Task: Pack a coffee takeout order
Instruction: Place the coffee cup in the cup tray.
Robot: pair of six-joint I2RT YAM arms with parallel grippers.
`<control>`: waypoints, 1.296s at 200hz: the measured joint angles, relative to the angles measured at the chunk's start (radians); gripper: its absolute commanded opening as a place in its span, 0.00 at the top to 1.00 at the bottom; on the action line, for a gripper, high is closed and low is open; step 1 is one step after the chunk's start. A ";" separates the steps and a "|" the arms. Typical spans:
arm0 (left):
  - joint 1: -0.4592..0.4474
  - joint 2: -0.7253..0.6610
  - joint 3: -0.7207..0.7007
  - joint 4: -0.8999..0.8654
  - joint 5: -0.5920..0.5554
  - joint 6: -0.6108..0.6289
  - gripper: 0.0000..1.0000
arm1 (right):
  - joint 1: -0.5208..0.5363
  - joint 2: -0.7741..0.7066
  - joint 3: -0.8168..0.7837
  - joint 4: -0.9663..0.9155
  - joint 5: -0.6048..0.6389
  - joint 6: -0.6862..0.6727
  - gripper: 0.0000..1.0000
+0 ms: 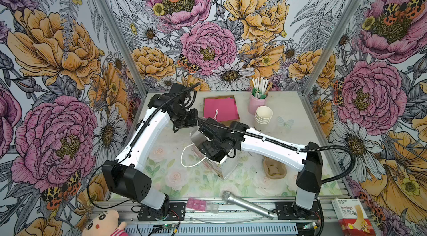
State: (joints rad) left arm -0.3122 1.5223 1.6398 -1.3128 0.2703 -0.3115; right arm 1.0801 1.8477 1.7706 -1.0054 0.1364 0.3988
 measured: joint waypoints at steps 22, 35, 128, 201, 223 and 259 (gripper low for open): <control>0.000 0.003 0.001 0.000 0.000 0.000 1.00 | 0.000 -0.001 0.003 0.000 0.003 0.000 0.11; 0.000 0.005 0.001 0.000 0.000 0.000 1.00 | 0.000 -0.002 0.009 0.000 0.007 0.000 0.11; 0.000 0.006 0.003 0.000 0.000 0.000 1.00 | 0.000 -0.030 0.033 0.000 0.029 -0.008 0.15; 0.000 0.006 0.003 0.000 0.000 0.000 1.00 | 0.000 -0.076 0.063 0.000 0.038 -0.021 0.43; 0.000 0.006 0.003 0.000 -0.002 0.000 1.00 | 0.000 -0.093 0.078 0.000 0.040 -0.029 0.55; 0.000 0.006 0.003 0.000 -0.013 0.000 1.00 | 0.000 -0.121 0.103 -0.001 0.035 -0.037 0.77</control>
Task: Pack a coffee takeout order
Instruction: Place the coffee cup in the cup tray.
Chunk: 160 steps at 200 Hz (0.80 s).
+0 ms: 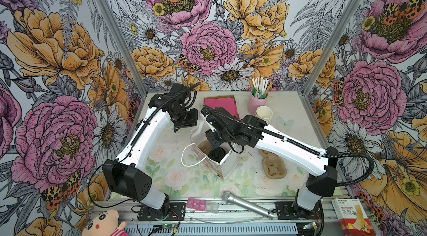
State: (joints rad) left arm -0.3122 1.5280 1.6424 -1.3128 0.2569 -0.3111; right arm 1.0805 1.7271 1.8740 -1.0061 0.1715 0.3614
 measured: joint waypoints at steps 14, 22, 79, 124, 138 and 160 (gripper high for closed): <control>0.000 0.000 0.000 0.000 -0.002 0.000 1.00 | 0.000 -0.011 0.023 -0.001 -0.005 -0.009 0.81; 0.000 0.000 0.000 0.000 -0.002 0.000 1.00 | 0.000 -0.014 0.040 -0.003 -0.007 -0.015 0.82; -0.003 0.002 0.000 0.000 -0.005 0.000 1.00 | 0.000 -0.097 0.179 0.001 0.035 -0.060 0.92; -0.003 0.005 0.001 0.000 -0.005 0.000 1.00 | -0.117 -0.225 0.206 0.024 0.152 -0.059 0.79; -0.003 0.005 0.002 0.000 -0.005 0.000 1.00 | -0.211 -0.259 0.198 0.029 0.174 -0.058 0.66; -0.003 0.005 0.002 0.000 -0.005 0.000 1.00 | -0.377 -0.305 0.153 0.039 0.182 -0.061 0.57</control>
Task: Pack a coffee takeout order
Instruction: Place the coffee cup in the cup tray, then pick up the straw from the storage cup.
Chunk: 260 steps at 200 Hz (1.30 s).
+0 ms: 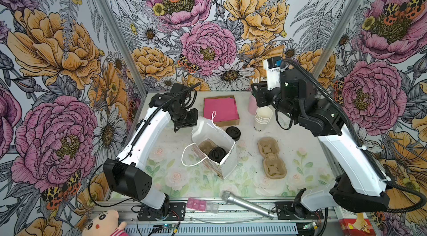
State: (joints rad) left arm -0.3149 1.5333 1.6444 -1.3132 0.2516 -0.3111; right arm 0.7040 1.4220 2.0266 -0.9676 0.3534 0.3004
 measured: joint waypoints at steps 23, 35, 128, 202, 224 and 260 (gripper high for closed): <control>0.000 0.000 0.000 0.000 0.000 0.000 1.00 | -0.169 -0.006 -0.043 0.001 -0.058 0.020 0.49; -0.002 0.000 0.000 0.000 0.000 0.000 1.00 | -0.255 0.006 -0.065 -0.001 -0.110 0.037 0.45; -0.008 0.000 0.000 0.000 -0.008 0.000 1.00 | -0.591 0.248 -0.094 0.000 -0.368 0.074 0.38; -0.019 0.000 0.001 0.001 -0.011 -0.001 1.00 | -0.676 0.360 -0.093 0.008 -0.432 0.074 0.44; -0.025 0.000 0.001 0.001 -0.012 -0.001 1.00 | -0.680 0.404 -0.086 0.011 -0.446 0.073 0.47; -0.033 0.000 0.002 0.002 -0.016 -0.001 1.00 | -0.684 0.470 -0.063 0.013 -0.487 0.074 0.48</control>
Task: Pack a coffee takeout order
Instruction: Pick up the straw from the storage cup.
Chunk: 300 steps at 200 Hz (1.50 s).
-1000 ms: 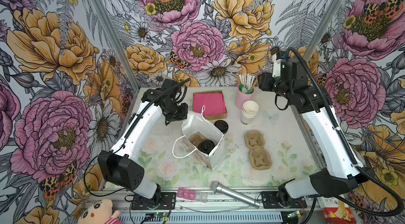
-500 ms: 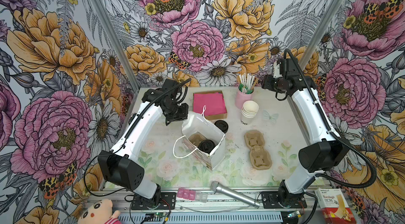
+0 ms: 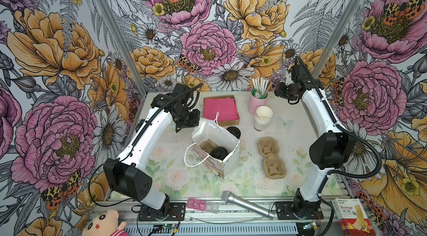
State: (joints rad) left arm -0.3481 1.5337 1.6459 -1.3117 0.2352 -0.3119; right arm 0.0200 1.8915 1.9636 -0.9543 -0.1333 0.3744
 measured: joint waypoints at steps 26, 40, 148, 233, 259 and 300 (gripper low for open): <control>-0.002 0.000 0.000 0.000 -0.003 0.000 1.00 | 0.001 0.014 0.012 0.002 -0.048 0.000 0.48; -0.002 0.000 0.000 0.000 -0.003 0.000 1.00 | 0.003 0.015 0.019 0.006 -0.076 -0.001 0.47; -0.002 0.025 0.008 0.004 -0.004 0.000 1.00 | 0.062 0.093 0.056 0.013 -0.123 0.022 0.64; -0.002 0.025 0.008 0.003 -0.005 0.000 1.00 | 0.062 0.121 0.102 0.014 -0.127 0.037 0.81; -0.002 0.026 0.008 0.003 -0.005 0.000 1.00 | 0.062 0.127 0.102 0.014 -0.130 0.045 0.77; -0.001 0.027 0.009 0.003 -0.005 0.000 1.00 | 0.069 0.127 0.094 0.015 -0.130 0.051 0.77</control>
State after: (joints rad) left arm -0.3492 1.5604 1.6550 -1.3087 0.2298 -0.3119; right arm 0.0887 2.0182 2.0575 -0.9394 -0.2634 0.4255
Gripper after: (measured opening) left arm 0.045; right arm 0.234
